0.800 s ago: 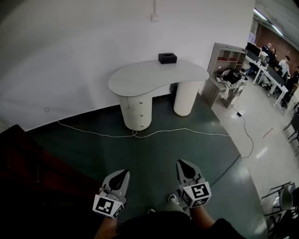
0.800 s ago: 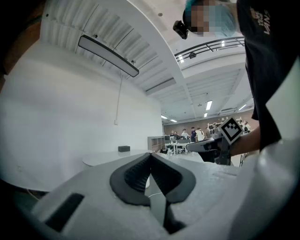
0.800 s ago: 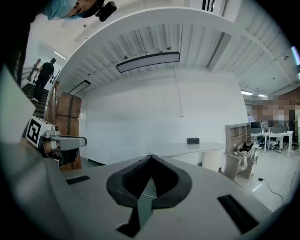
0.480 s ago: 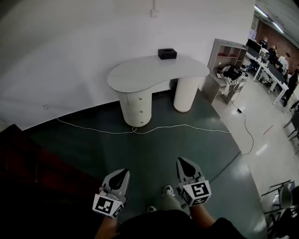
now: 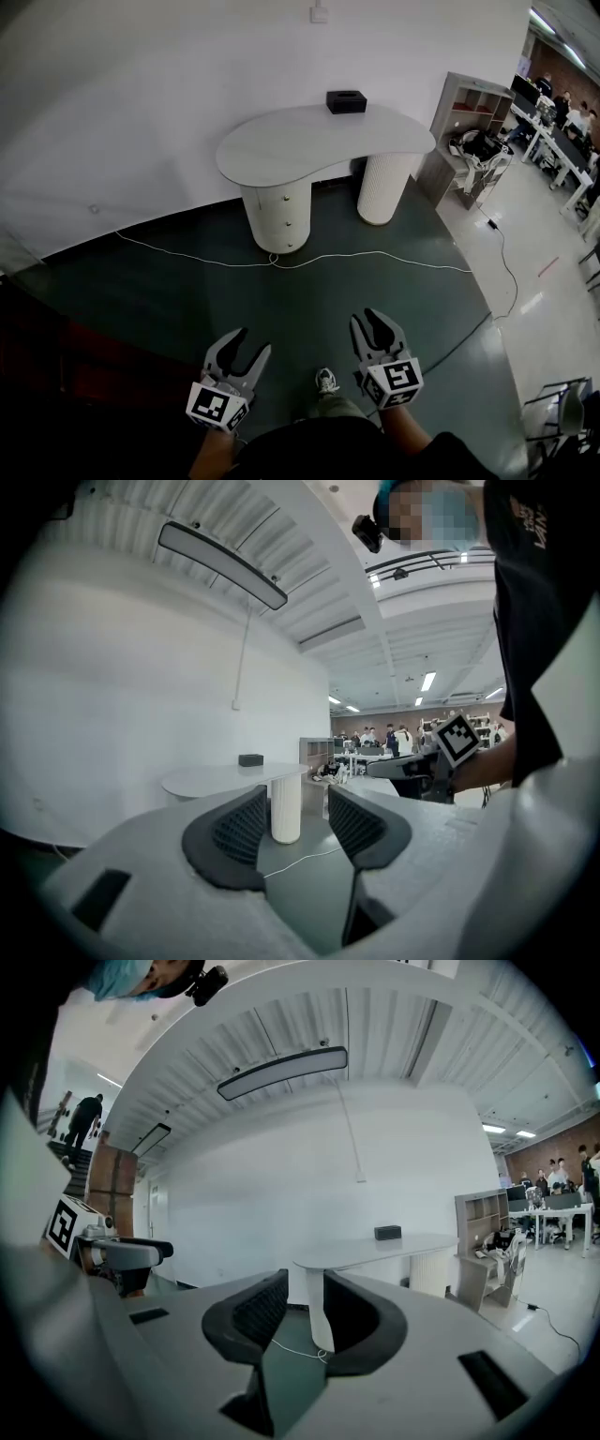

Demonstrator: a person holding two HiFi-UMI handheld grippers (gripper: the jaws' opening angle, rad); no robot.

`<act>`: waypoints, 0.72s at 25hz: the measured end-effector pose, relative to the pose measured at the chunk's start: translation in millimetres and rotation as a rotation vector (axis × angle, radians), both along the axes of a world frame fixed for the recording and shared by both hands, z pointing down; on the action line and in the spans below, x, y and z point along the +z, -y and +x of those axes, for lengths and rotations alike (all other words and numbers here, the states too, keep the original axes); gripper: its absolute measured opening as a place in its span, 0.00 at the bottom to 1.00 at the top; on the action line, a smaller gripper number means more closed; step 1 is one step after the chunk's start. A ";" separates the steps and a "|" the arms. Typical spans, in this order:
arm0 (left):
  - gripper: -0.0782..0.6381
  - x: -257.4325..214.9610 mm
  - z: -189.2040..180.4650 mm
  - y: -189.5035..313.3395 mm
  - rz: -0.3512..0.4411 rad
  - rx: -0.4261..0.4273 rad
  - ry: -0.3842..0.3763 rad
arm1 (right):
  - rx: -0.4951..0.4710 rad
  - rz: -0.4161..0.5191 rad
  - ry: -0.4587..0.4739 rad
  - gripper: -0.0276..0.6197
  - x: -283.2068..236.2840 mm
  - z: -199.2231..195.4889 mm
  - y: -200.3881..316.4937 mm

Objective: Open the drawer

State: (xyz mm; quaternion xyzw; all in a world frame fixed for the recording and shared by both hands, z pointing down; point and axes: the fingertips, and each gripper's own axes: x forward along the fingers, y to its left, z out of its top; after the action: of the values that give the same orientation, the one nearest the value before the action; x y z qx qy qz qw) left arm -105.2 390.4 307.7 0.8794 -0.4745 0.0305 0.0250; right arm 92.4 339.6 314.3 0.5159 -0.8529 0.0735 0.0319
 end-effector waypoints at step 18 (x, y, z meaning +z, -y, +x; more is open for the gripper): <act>0.48 10.1 8.0 151.3 -0.068 -0.165 0.030 | -0.112 -0.101 -0.058 0.37 29.5 9.1 189.2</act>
State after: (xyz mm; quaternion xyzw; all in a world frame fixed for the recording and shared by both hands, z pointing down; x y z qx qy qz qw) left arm -97.2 239.1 317.7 0.8353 -0.5444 0.0575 0.0500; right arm 101.5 150.4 343.8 0.4672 -0.8743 0.0995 0.0866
